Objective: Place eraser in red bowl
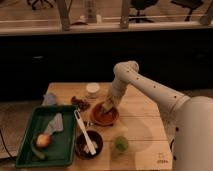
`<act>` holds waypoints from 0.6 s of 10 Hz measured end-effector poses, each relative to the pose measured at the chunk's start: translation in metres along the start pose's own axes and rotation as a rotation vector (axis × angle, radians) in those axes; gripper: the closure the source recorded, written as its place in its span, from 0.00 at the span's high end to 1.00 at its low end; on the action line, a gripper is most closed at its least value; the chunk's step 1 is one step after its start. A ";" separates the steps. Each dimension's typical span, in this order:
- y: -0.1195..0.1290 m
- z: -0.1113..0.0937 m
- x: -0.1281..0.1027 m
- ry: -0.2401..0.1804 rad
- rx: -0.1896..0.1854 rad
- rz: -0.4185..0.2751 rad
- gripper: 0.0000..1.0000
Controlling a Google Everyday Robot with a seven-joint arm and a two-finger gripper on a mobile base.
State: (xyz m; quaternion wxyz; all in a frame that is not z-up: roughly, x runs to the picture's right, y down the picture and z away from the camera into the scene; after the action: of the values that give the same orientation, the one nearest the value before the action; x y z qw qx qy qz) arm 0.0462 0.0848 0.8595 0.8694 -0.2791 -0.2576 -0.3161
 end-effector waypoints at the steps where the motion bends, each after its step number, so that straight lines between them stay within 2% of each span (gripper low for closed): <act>1: 0.001 0.000 0.000 0.002 -0.002 -0.001 0.41; 4: 0.002 0.001 -0.002 0.003 -0.007 -0.006 0.73; 6: 0.002 0.002 -0.001 0.003 -0.009 -0.007 0.80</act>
State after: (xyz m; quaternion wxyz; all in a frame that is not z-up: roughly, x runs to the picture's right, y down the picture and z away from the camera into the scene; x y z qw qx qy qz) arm 0.0468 0.0878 0.8592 0.8673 -0.2816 -0.2562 -0.3208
